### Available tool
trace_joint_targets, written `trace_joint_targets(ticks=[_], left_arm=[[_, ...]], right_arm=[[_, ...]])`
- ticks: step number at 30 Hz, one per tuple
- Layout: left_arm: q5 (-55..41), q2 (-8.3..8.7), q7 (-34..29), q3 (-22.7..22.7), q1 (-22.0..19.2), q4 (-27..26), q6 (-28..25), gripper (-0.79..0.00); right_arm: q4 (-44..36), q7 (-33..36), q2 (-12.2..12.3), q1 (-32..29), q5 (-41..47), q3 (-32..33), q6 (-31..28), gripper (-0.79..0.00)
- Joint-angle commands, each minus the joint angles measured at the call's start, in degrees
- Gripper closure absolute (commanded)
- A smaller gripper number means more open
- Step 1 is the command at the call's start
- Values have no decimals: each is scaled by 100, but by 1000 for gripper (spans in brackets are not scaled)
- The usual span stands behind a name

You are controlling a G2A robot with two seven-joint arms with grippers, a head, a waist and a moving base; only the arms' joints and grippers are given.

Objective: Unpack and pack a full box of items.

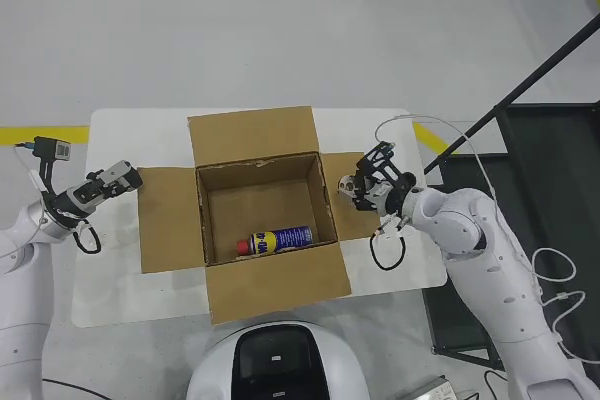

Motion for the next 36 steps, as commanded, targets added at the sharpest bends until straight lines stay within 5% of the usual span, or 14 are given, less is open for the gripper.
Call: trace_joint_targets(ticks=[1, 18, 33, 35, 36], left_arm=[[-2, 0, 0, 0, 0, 0, 0, -785], [-2, 0, 0, 0, 0, 0, 0, -785], [-2, 0, 0, 0, 0, 0, 0, -785], [-2, 0, 0, 0, 0, 0, 0, -785], [-2, 0, 0, 0, 0, 0, 0, -785]], right_arm=[[85, 10, -52, 263, -58, -407, 36, 0], [2526, -261, -842, 2458, -608, -3150, 583, 0], [4322, -652, -1443, 3186, -266, -3956, 444, 0], [4434, -684, -1489, 3222, -245, -3989, 413, -169], [4478, -703, -1509, 3235, -241, -4001, 400, -157]])
